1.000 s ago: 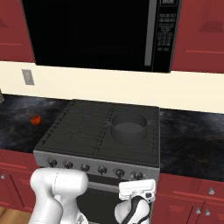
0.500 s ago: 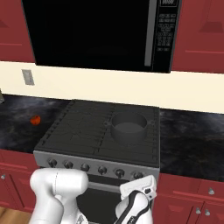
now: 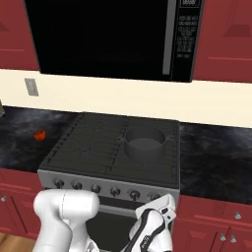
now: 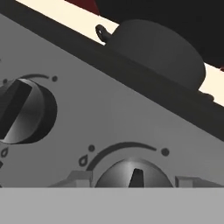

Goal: Turn on the burner for the pot on the stove. Wait thirty seconds for the pot to heat up. Then add the tomato to the pot.

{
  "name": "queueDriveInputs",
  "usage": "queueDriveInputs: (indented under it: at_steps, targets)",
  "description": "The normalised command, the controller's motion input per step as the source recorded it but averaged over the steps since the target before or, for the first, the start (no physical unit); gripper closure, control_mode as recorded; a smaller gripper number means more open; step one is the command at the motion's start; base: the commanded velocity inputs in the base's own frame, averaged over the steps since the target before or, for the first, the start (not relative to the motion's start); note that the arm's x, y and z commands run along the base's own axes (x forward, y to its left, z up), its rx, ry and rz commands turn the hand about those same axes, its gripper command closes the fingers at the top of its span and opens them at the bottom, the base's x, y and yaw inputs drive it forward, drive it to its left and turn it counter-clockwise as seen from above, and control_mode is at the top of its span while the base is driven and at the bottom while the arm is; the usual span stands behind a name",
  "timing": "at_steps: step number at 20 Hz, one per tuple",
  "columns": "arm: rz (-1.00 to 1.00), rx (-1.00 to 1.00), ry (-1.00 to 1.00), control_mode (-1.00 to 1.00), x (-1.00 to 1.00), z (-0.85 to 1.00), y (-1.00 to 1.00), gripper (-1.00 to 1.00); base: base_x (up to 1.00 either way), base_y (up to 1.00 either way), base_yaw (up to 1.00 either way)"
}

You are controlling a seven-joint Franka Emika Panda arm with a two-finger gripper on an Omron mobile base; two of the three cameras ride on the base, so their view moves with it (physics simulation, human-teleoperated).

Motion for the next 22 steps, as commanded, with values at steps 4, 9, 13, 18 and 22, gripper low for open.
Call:
queueDriveInputs:
  at_steps: [4, 9, 13, 18, 22]
  targets:
    - [0.48, -0.16, -0.06, -1.00, -0.06, -0.73, 0.00, 1.00, 0.00, 0.00, 0.00]
    - [0.45, -0.16, -0.04, -1.00, -0.05, -0.71, 0.00, 1.00, 0.00, 0.00, 0.00]
    - [0.23, -0.07, -0.02, -1.00, 0.00, -0.23, 0.00, -1.00, 0.00, 0.00, 0.00]
    - [0.00, 0.00, -0.03, -1.00, -0.23, 0.01, -0.01, -1.00, 0.00, 0.00, 0.00]
    - [0.00, 0.00, -0.10, -1.00, -0.49, 0.17, -0.02, -1.00, 0.00, 0.00, 0.00]
